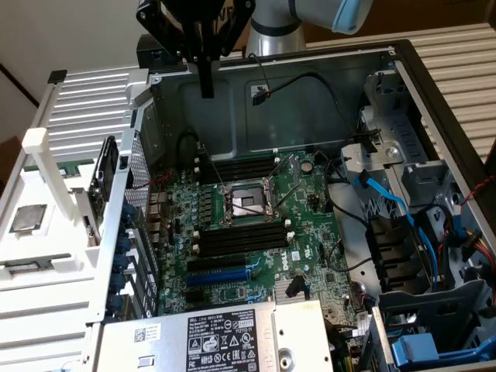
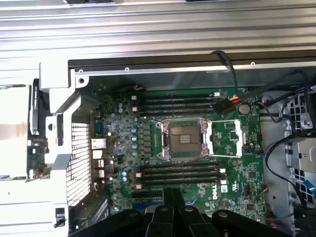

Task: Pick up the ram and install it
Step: 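Reach for the ram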

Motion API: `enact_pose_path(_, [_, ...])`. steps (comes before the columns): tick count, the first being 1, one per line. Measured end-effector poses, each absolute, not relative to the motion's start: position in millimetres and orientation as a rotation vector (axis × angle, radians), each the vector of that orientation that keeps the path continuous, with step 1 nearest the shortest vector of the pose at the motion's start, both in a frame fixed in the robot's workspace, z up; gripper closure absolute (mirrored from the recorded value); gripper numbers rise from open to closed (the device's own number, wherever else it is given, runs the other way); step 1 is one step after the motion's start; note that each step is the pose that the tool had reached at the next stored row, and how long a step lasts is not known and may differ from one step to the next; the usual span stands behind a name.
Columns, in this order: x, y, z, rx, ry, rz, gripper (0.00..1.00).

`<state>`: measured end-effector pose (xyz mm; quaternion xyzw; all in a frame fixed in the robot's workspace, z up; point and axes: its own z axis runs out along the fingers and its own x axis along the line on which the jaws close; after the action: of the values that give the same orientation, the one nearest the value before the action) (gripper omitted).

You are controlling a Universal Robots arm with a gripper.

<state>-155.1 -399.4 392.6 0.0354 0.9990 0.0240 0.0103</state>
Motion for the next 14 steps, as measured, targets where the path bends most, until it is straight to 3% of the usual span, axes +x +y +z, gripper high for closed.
enact_pose_path(14, [-226.1, -400.5, 392.0, 0.113, 3.148, 0.074, 0.90])
